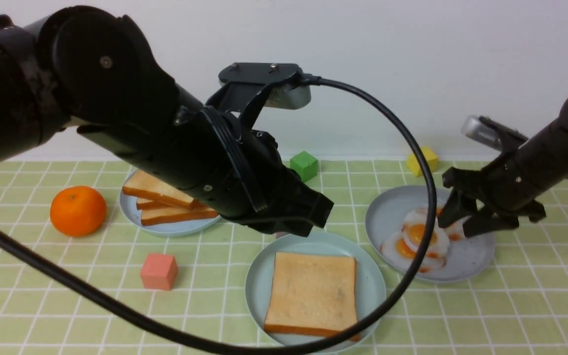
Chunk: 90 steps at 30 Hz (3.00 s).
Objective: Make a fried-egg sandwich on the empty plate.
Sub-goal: Use the right arm to grab a fried egg
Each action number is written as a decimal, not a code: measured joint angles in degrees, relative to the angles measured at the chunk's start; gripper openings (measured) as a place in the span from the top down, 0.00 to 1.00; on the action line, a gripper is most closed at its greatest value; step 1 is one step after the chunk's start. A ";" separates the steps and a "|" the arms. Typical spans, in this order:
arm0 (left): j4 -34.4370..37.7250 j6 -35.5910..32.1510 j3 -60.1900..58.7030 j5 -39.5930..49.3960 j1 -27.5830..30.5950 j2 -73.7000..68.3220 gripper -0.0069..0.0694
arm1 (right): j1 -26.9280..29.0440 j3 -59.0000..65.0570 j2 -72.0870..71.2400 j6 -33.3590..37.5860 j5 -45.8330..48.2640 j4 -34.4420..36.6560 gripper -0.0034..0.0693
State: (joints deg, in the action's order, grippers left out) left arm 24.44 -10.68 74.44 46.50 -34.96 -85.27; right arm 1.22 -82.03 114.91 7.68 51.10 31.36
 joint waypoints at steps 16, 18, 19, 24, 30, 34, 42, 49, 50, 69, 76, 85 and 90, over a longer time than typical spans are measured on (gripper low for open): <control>-0.26 0.00 0.00 1.25 0.00 0.00 0.93 | -0.02 -0.68 5.51 -9.09 -1.81 6.92 0.46; -0.26 0.00 0.00 1.38 0.00 0.00 0.93 | -0.02 -0.73 5.57 -9.09 -1.76 7.03 0.46; -0.26 0.00 0.00 1.43 0.00 0.00 0.93 | -0.02 -0.73 5.57 -9.09 -1.76 7.03 0.46; -0.26 0.00 0.00 1.49 0.00 0.00 0.93 | -0.02 -0.73 5.27 -9.09 -1.70 6.63 0.46; -0.26 0.00 0.00 1.49 0.00 0.00 0.93 | 0.04 -0.62 4.48 -9.09 -1.70 5.12 0.46; -0.26 0.00 0.00 1.67 0.00 0.00 0.93 | 0.04 -0.56 4.54 -9.09 -1.96 4.15 0.46; -0.26 0.00 0.00 2.10 0.00 0.00 0.92 | 0.50 -0.68 5.66 -9.09 -1.96 4.47 0.56; -0.26 0.65 0.00 2.35 0.00 0.00 0.92 | 0.50 -0.79 5.74 -9.03 -2.02 3.36 0.86; -0.26 0.65 0.00 2.35 0.00 0.00 0.92 | 0.50 -0.84 5.74 -9.03 -2.02 3.36 0.88; -0.86 0.65 0.00 4.21 0.00 0.00 0.90 | 0.89 -0.54 0.27 2.66 -1.36 0.80 0.96; -1.92 0.65 0.00 4.66 0.00 0.00 0.89 | -2.10 -5.50 -1.32 20.73 -1.59 -2.66 0.81; -2.20 0.65 0.00 7.27 0.00 0.00 0.89 | -7.48 -20.96 3.90 45.48 9.39 -10.86 0.34; -2.24 0.65 0.00 7.74 0.00 0.00 0.89 | -7.55 -21.93 5.18 62.58 10.70 -13.56 0.27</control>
State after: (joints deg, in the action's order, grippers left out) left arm 22.20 -10.04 74.44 54.24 -34.96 -85.27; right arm -6.33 -103.97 120.09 70.26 61.81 17.80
